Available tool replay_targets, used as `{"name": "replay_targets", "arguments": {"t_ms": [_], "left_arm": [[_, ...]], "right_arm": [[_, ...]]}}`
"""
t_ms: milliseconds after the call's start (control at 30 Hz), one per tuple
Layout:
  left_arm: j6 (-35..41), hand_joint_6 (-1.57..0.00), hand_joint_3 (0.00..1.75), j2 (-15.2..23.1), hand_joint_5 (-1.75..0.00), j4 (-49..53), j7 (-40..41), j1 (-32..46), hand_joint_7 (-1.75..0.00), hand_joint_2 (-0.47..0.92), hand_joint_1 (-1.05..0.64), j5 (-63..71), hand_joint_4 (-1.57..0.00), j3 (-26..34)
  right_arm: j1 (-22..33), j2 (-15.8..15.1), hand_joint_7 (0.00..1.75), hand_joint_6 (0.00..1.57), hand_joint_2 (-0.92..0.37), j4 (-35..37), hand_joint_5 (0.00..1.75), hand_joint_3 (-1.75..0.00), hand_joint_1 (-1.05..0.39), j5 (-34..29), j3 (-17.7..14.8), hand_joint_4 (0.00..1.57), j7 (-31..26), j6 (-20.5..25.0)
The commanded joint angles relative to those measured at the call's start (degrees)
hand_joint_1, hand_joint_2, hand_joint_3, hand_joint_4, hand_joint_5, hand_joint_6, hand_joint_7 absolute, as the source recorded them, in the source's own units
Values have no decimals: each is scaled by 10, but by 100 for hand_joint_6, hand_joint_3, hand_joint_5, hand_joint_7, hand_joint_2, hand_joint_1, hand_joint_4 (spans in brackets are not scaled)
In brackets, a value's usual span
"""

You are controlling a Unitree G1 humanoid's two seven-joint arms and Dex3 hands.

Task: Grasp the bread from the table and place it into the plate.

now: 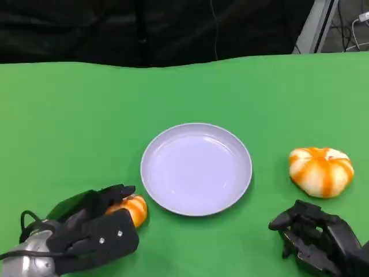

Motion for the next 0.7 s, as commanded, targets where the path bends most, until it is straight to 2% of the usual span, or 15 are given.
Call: {"name": "replay_targets", "arguments": {"t_ms": [33, 167, 267, 333, 433, 467, 500, 533, 600, 667, 700], "left_arm": [[37, -41, 1, 9, -2, -8, -22, 20, -3, 89, -10, -11, -32, -6], [36, -44, 2, 14, -2, -15, -22, 23, -3, 91, -8, -17, -33, -8], [20, -53, 13, 18, -5, -15, -13, 26, -4, 92, -3, -15, -44, -8], [8, -65, 19, 20, -8, -15, -2, 28, -5, 92, 0, -12, -63, -8], [3, -70, 21, 21, -8, -14, 2, 28, -5, 92, 1, -13, -70, -8], [-2, -71, 21, 20, -8, -15, 34, 32, -5, 92, 1, 11, -71, -15], [-6, -102, 13, 19, -10, -15, 59, 34, -9, 92, -2, 29, -102, -20], [-10, -113, 10, 18, -9, -15, 77, 36, -9, 92, -3, 42, -113, -23], [-28, -125, 7, 15, -12, -6, 124, 40, -9, 92, -5, 63, -130, -29], [-44, -129, 5, 14, -16, 8, 172, 41, -8, 91, -6, 84, -137, -35], [-52, -135, 3, 12, -93, 19, 202, 40, -5, 90, -7, 98, -111, -39]], "right_arm": [[6, -5, 106, 76, -92, -4, 172, -45, -28, 5, 0, 66, 1, 8], [5, -5, 106, 76, -92, -3, 173, -45, -27, 6, 0, 66, 3, 8], [6, -5, 106, 76, -92, -4, 173, -45, -28, 3, 0, 66, -1, 8], [6, -5, 106, 76, -92, -4, 172, -44, -28, 3, 1, 65, -1, 8], [6, -5, 106, 76, -92, -5, 172, -44, -28, 3, 1, 65, -1, 8], [6, -5, 106, 76, -92, -5, 172, -44, -28, 3, 0, 65, -2, 9], [6, -5, 106, 76, -92, -5, 173, -44, -28, 3, 0, 66, -2, 9], [6, -5, 106, 76, -92, -5, 173, -44, -28, 3, 0, 66, -2, 9], [6, -5, 106, 76, -92, -5, 173, -44, -28, 2, 0, 66, -3, 8], [6, -5, 106, 76, -92, -6, 173, -44, -27, 3, 0, 65, -2, 8], [6, -4, 106, 76, -92, -6, 173, -45, -27, 4, 0, 65, -1, 9]]}}
